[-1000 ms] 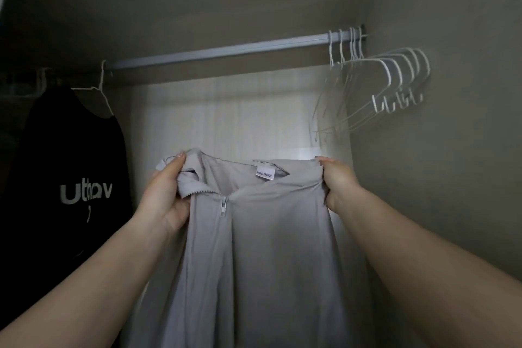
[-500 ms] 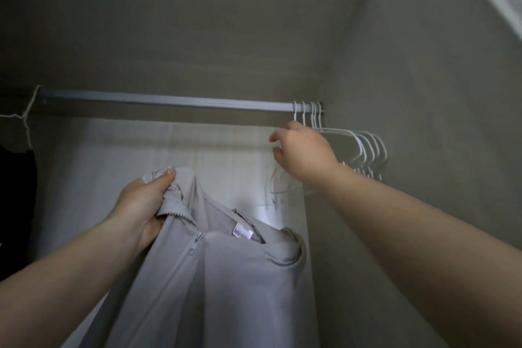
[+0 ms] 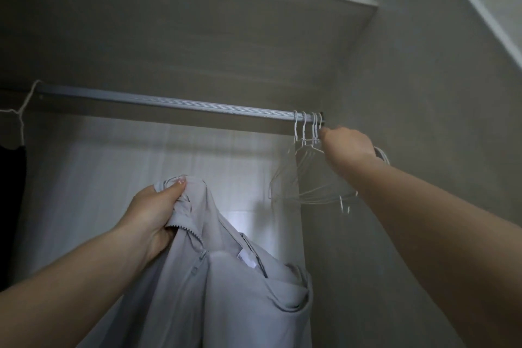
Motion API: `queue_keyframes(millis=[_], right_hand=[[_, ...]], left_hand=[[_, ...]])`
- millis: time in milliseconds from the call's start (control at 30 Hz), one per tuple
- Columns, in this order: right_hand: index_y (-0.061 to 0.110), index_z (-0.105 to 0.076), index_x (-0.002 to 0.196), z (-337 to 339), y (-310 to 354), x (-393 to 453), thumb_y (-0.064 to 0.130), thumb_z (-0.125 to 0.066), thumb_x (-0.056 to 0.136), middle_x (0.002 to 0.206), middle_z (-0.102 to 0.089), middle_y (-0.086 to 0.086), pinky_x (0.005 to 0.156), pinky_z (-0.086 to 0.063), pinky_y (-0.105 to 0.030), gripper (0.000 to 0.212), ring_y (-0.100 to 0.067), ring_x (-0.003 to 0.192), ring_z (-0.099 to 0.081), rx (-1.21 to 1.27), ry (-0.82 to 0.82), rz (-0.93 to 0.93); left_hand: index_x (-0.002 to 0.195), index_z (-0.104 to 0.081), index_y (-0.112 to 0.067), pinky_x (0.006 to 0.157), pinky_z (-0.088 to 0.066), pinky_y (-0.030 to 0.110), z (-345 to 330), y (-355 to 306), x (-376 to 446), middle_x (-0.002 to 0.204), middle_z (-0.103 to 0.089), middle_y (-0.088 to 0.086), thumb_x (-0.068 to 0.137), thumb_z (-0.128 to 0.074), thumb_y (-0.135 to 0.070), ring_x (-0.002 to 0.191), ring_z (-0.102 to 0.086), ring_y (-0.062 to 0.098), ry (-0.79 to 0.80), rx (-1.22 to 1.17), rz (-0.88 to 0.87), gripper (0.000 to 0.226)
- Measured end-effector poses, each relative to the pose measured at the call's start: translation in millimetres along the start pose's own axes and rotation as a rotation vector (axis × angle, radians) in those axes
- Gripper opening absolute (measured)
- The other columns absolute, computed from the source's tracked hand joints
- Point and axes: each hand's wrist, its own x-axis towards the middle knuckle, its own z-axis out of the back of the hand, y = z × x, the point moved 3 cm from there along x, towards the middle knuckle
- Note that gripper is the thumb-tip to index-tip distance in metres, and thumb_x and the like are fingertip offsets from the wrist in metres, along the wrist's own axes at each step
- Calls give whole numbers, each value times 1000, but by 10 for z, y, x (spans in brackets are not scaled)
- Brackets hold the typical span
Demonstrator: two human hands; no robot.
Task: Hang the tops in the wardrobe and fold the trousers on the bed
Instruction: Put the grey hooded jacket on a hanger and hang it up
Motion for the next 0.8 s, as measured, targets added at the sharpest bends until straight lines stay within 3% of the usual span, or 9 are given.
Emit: queue_keyframes(millis=[167,333,500,567,667,800], right_hand=[[12,-45,129,-24,67,42,1,-38,89,115,-51,-21,78,-43,-40,42,-44,99,-57,239,-153,2],[14,-47,133,-53,245,4,0,-41,91,124,-51,-19,84,-45,-42,45,-42,104,-56,320,-215,35],[18,-43,137,-168,456,-287,2,-42,90,124,-57,-15,86,-48,-40,50,-37,107,-58,349,-165,158],[21,-42,135,-198,529,-454,6,-40,91,116,-63,-13,84,-50,-42,47,-36,101,-61,379,-124,190],[26,-44,128,-262,621,-705,15,-38,94,102,-68,-11,79,-52,-42,37,-35,81,-64,451,-73,214],[33,-45,125,-372,704,-1032,15,-41,93,86,-68,0,71,-53,-34,37,-21,63,-65,517,-23,252]], left_hand=[[108,-62,1,74,-52,34,197,8,-8,103,-64,15,96,-55,-15,87,-62,23,-43,-7,19,21],[93,-64,-5,54,-57,25,421,12,0,88,-69,8,96,-53,-12,71,-67,16,-30,10,33,14],[86,-64,-7,64,-48,32,698,48,-40,83,-67,8,97,-50,-7,73,-64,19,-82,112,6,18],[84,-64,-8,71,-48,34,887,107,-27,84,-66,8,98,-50,-8,76,-63,20,-127,152,-10,19],[104,-63,-5,90,-48,40,1160,216,-26,100,-66,12,99,-48,-12,92,-62,27,-155,207,-9,18],[114,-59,-6,86,-49,37,1485,376,-89,104,-65,13,99,-48,-10,87,-62,25,-242,294,0,19]])
